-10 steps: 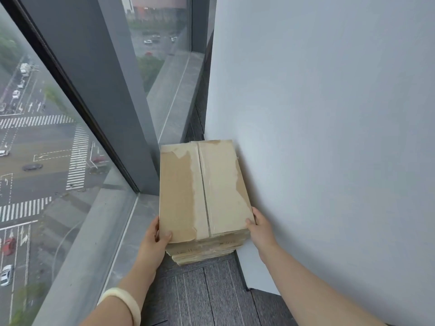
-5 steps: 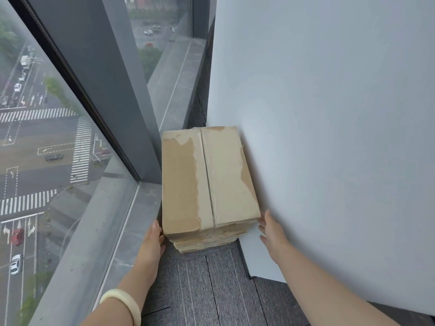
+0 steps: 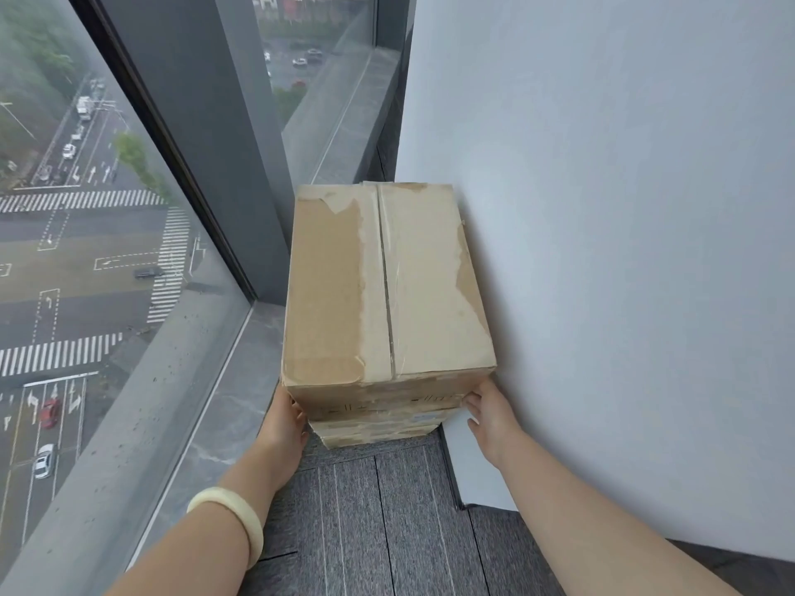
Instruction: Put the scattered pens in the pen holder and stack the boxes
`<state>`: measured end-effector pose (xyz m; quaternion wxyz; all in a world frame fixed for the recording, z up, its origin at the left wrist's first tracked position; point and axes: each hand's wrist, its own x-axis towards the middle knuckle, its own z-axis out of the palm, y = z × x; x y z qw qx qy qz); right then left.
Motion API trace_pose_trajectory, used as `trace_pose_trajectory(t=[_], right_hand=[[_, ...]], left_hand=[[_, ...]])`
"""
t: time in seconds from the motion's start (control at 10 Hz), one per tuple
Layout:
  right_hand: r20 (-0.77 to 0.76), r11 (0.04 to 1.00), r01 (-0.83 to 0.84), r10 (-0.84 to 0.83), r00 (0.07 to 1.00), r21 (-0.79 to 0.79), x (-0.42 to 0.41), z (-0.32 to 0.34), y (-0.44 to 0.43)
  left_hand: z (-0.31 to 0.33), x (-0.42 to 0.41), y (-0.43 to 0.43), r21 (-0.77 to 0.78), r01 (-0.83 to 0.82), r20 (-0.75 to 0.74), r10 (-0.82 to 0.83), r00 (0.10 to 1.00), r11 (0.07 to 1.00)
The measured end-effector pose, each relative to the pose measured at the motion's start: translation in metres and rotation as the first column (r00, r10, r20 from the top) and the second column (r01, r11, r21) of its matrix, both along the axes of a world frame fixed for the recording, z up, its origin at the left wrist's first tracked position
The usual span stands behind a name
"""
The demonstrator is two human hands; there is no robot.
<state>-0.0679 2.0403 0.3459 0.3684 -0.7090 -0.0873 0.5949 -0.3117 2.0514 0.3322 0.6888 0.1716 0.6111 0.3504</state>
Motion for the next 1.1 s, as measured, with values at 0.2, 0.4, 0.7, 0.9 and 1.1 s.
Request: trace_pose_trajectory(t=[0.2, 0.4, 0.7, 0.9, 1.1], right_hand=[[-0.103, 0.997, 0.066, -0.063, 0.993, 0.026, 0.003, 0.003, -0.004], [-0.088, 0.997, 0.078, -0.076, 0.993, 0.02, 0.0, 0.004, -0.006], [-0.134, 0.994, 0.113, -0.11, 0.985, 0.012, -0.006, 0.023, -0.005], [-0.095, 0.992, 0.127, -0.124, 0.988, 0.022, -0.009, 0.069, -0.009], [0.04, 0.993, -0.108, 0.107, 0.993, 0.035, -0.011, 0.171, -0.009]], left_hand=[[-0.002, 0.003, -0.007, -0.006, 0.021, -0.003, -0.021, 1.0, 1.0], [0.0, 0.003, -0.009, 0.005, 0.043, -0.04, -0.043, 0.998, 0.999], [0.003, 0.006, -0.008, -0.013, 0.036, -0.067, -0.037, 0.997, 0.999], [0.035, -0.005, -0.017, -0.058, -0.036, -0.11, 0.029, 0.994, 0.998], [0.151, -0.022, -0.021, 0.024, -0.075, -0.18, 0.078, 0.98, 0.997]])
